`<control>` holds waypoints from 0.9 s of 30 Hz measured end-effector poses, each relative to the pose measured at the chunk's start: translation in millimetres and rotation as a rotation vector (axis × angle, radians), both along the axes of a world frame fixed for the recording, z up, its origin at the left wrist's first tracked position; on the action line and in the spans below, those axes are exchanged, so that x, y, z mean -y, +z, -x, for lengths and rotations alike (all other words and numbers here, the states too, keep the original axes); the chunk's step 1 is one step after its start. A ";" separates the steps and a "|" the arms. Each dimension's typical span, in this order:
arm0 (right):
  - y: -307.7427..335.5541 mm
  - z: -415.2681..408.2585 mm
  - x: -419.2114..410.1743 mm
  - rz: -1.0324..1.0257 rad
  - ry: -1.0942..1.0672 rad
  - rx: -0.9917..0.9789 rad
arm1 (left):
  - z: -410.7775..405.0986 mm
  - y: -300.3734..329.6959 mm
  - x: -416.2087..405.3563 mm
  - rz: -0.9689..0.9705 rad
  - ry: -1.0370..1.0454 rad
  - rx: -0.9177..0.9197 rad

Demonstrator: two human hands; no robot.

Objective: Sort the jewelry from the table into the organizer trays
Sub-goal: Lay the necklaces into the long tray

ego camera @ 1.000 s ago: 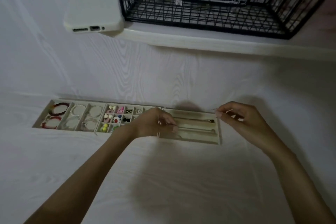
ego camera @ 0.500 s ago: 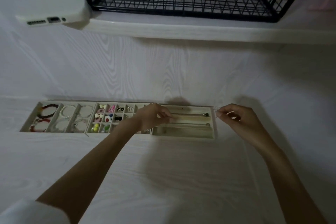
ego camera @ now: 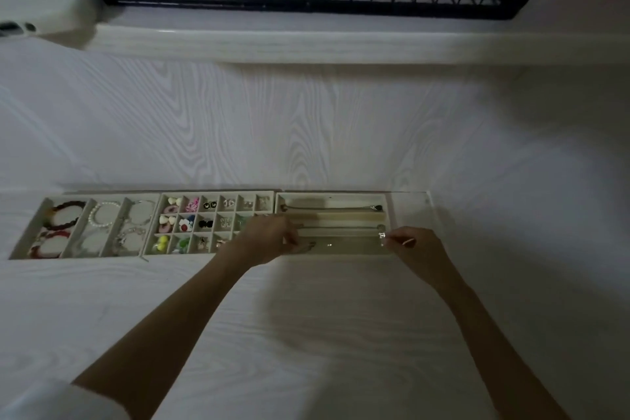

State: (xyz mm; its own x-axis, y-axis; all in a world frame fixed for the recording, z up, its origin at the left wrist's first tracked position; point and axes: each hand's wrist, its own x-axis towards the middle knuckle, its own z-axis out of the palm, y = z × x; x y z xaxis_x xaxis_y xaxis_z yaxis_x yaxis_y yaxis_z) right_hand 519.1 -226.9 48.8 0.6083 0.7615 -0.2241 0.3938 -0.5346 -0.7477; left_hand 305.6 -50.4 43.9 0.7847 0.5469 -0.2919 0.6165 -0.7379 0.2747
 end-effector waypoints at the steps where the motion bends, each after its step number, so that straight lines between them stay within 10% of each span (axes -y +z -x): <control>1: -8.0 1.4 -1.1 0.036 0.000 0.019 | 0.4 -1.9 0.3 -0.042 -0.012 -0.025; 27: -31.8 -4.8 -35.9 0.423 0.020 0.185 | -4.2 -11.0 -11.9 -0.112 0.050 -0.137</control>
State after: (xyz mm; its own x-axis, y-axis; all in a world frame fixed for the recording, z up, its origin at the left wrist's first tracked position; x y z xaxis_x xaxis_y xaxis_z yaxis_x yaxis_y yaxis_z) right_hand 523.9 -191.0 16.9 0.6534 0.6385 -0.4066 0.5133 -0.7685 -0.3820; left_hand 309.8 -38.4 32.9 0.7129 0.6192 -0.3290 0.6791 -0.7267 0.1039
